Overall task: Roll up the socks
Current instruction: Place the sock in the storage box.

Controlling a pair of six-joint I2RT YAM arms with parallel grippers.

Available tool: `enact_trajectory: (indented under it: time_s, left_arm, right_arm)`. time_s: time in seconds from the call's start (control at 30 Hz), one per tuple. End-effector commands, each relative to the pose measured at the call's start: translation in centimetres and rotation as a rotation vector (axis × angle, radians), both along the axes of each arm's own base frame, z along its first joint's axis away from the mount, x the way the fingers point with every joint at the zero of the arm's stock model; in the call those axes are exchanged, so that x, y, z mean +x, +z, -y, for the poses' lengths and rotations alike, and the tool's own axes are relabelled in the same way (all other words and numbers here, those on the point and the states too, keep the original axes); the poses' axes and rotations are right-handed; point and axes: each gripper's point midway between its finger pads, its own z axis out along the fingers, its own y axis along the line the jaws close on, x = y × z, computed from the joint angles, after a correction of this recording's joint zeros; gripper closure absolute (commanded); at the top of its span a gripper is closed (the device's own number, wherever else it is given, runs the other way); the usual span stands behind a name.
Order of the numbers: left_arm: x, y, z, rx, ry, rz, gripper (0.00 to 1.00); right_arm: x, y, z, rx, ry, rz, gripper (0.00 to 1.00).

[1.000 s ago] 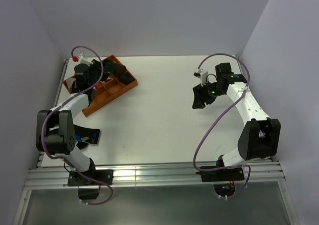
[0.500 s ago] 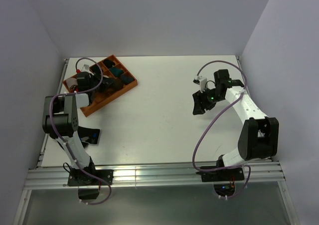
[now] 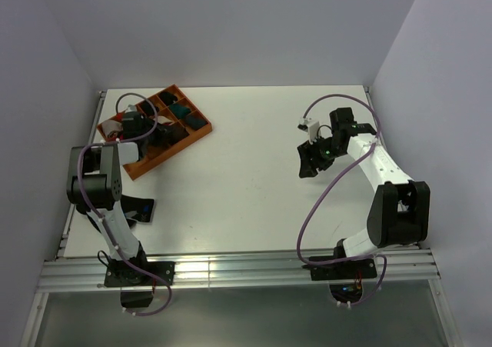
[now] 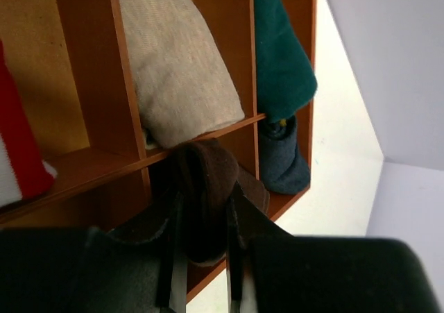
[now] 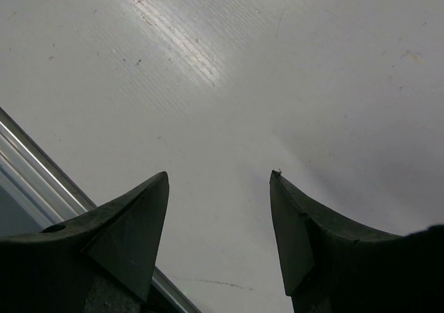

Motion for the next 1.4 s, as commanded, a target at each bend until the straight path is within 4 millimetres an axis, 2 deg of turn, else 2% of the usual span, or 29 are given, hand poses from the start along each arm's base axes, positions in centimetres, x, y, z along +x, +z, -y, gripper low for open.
enact_trajectory:
  time_s: [0.0,0.07,0.1,0.13,0.3,0.37,0.43,0.57,0.6,0.67,0.73,0.77,0.83,0.97,1.13,1.37]
  left_arm:
    - [-0.1,-2.5,-0.8,0.102,0.044,-0.126,1.00]
    - [-0.5,-3.6,-1.2,0.153,0.070,-0.205,1.00]
    - [0.4,-2.8,-1.3,0.169,0.077,-0.194,1.00]
    - [0.2,-3.0,-0.3,0.187,0.063,-0.210,1.00]
    - [0.1,-4.3,-0.4,0.270,0.111,-0.327,1.00]
    - [0.8,-4.4,-0.6,0.313,0.126,-0.350,1.00]
    - [0.2,-5.1,-0.4,0.380,0.148,-0.399,1.00]
    - [0.2,-5.6,0.3,0.418,0.167,-0.434,1.00]
    - [0.4,-5.4,0.4,0.424,0.175,-0.432,0.99]
    - [0.1,-5.1,0.0,0.455,0.200,-0.437,0.88]
    - [0.0,-4.7,0.0,0.464,0.215,-0.430,0.85]
    - [0.0,-4.2,0.1,0.460,0.214,-0.415,0.76]
    - [0.0,-3.7,0.0,0.470,0.217,-0.407,0.71]
    - [0.3,-2.3,-0.3,0.483,0.219,-0.379,0.55]
    - [0.7,-0.6,0.0,0.479,0.208,-0.339,0.47]
    - [1.4,2.7,0.6,0.470,0.190,-0.262,0.44]
  right_arm:
    - [0.3,0.2,0.4,-0.011,0.008,0.038,0.33]
    - [0.4,0.2,0.4,-0.012,0.011,0.035,0.33]
    - [0.3,0.0,0.4,-0.014,0.012,0.030,0.33]
    - [0.3,0.0,0.5,-0.015,0.013,0.030,0.33]
    - [0.1,-0.2,0.6,-0.025,0.021,0.020,0.34]
    - [0.0,-0.4,0.6,-0.028,0.023,0.014,0.34]
    - [0.0,-0.5,0.7,-0.031,0.023,0.012,0.34]
    - [-0.3,-0.8,0.9,-0.042,0.027,0.006,0.34]
    - [-0.4,-0.7,0.9,-0.047,0.030,0.009,0.34]
    - [-0.5,-0.9,1.2,-0.060,0.030,0.010,0.34]
    - [-0.6,-0.9,1.3,-0.066,0.032,0.013,0.34]
    - [-0.6,-1.0,1.3,-0.068,0.032,0.014,0.34]
    - [-0.7,-1.0,1.3,-0.067,0.030,0.008,0.34]
    - [-0.5,-0.9,1.3,-0.064,0.029,0.008,0.34]
    - [-0.4,-0.8,1.2,-0.062,0.029,0.007,0.34]
    - [-0.3,-1.1,1.2,-0.061,0.031,-0.003,0.35]
